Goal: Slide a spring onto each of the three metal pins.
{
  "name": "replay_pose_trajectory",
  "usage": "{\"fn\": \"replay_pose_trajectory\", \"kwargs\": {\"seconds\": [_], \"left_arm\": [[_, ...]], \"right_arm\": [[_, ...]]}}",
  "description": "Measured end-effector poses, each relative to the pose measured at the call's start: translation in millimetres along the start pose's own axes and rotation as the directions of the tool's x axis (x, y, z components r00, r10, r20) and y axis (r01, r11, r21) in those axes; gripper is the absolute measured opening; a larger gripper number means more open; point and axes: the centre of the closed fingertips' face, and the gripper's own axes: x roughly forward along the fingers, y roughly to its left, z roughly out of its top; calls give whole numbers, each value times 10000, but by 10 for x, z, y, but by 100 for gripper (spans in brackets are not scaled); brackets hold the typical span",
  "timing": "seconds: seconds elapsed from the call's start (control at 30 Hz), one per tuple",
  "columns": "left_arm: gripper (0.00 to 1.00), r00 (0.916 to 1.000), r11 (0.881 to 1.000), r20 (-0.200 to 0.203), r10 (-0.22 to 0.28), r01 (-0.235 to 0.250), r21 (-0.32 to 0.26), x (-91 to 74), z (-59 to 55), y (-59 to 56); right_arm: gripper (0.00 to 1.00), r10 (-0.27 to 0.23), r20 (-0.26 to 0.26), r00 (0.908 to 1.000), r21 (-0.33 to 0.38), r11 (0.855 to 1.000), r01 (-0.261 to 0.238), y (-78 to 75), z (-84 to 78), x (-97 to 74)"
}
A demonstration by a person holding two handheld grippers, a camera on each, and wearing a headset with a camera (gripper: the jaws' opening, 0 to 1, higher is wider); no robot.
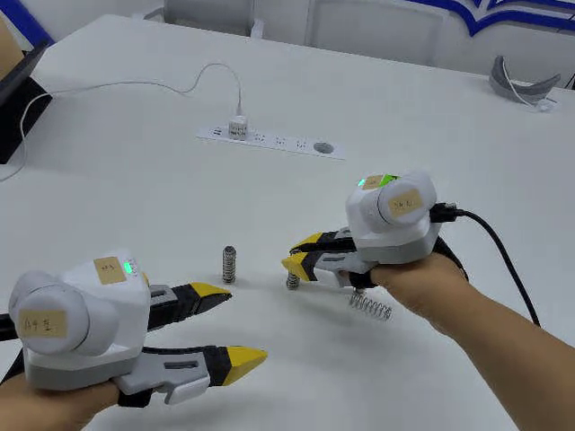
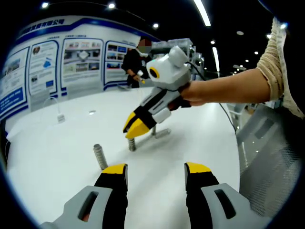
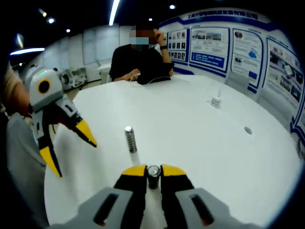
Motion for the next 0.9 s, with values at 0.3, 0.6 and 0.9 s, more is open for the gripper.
{"fn": "replay_pose_trajectory", "kwargs": {"seconds": [0.3,0.6,0.9], "left_arm": [[49,10000,10000,-20,43,-43,17,-18,9,16],[49,10000,10000,-12,95,-95,22,-29,17,22],[50,10000,10000,-9,59,-59,72,-3,35,17]], "right_arm": [[13,16,-72,10000,-50,10000,-16,14,-26,19],[17,39,-65,10000,-101,9999,-40,29,-17,23],[20,-113,-26,9999,-162,9998,113,34,-27,-112]]}}
